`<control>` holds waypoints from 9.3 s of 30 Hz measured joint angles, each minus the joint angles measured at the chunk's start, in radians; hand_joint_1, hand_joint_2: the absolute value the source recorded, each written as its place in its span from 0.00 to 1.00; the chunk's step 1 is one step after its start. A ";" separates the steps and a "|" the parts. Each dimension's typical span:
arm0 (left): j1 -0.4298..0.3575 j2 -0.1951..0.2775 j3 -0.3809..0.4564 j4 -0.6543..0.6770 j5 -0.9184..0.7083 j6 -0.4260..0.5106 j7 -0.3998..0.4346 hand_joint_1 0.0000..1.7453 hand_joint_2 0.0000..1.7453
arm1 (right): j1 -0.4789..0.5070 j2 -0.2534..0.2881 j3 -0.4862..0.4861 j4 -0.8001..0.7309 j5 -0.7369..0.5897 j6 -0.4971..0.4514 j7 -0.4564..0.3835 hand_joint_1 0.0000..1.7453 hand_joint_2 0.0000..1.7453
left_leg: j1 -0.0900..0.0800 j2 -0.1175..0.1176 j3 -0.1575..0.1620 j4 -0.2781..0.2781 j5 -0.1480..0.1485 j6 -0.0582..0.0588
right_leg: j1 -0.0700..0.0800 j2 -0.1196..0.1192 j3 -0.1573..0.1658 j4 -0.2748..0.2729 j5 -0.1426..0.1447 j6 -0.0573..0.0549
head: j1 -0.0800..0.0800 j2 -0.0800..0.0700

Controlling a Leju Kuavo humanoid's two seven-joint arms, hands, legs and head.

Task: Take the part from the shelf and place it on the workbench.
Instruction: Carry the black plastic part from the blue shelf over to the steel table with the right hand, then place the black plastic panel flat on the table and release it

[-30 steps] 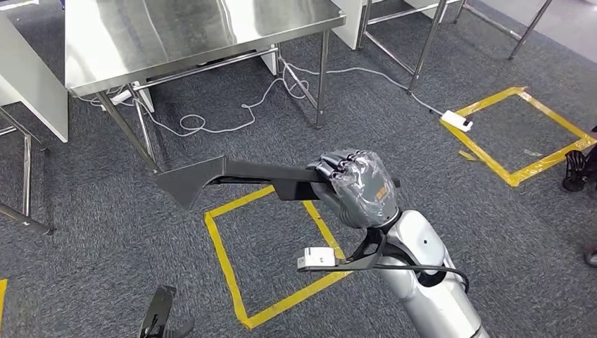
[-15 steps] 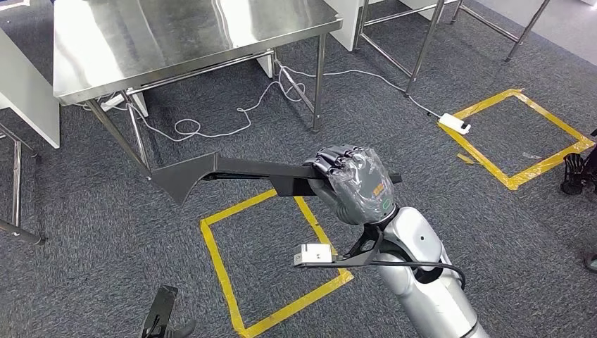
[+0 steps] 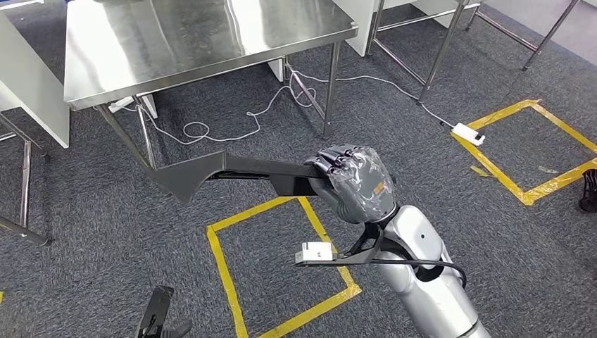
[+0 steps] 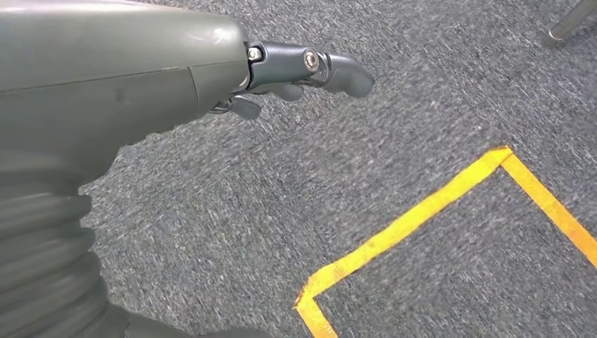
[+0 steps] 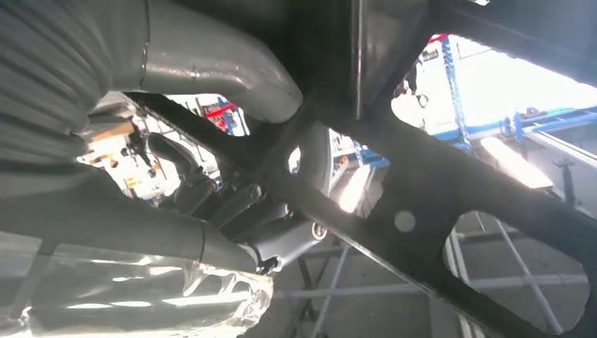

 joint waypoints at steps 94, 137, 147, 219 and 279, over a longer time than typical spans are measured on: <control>0.022 -0.012 0.046 0.018 -0.014 0.002 -0.009 0.00 1.00 | -0.078 0.004 0.006 0.111 0.045 -0.007 0.034 0.95 1.00 | -0.004 0.008 -0.018 0.022 0.019 0.000 | -0.010 0.001 0.016 -0.016 0.002 -0.020 | 0.007 0.000; 0.028 -0.010 0.047 0.028 -0.030 0.008 -0.007 0.00 1.00 | -0.240 -0.004 -0.040 0.148 0.003 0.055 0.039 0.95 1.00 | 0.001 0.020 -0.099 0.013 0.085 0.002 | -0.003 0.010 0.083 -0.026 -0.044 -0.006 | -0.011 0.000; 0.026 -0.012 0.049 0.027 -0.036 0.008 -0.016 0.00 1.00 | -0.296 -0.010 -0.039 0.158 0.021 0.069 0.041 0.95 1.00 | -0.018 0.008 -0.039 0.001 0.056 0.053 | 0.014 0.007 -0.124 0.260 -0.105 0.003 | -0.003 0.000; 0.015 -0.007 0.067 0.026 -0.056 0.025 -0.021 0.00 1.00 | -0.442 -0.024 -0.063 0.544 0.149 -0.059 0.093 0.95 1.00 | 0.028 0.000 -0.160 0.166 -0.005 -0.031 | -0.013 -0.004 0.024 0.010 -0.025 -0.020 | -0.003 0.000; -0.067 -0.066 0.089 0.015 -0.026 0.081 0.027 0.00 1.00 | -0.523 0.038 -0.041 0.669 0.221 -0.055 0.086 0.95 1.00 | 0.036 0.016 -0.146 0.184 -0.023 -0.030 | -0.024 0.008 0.024 0.016 -0.035 -0.009 | -0.005 0.000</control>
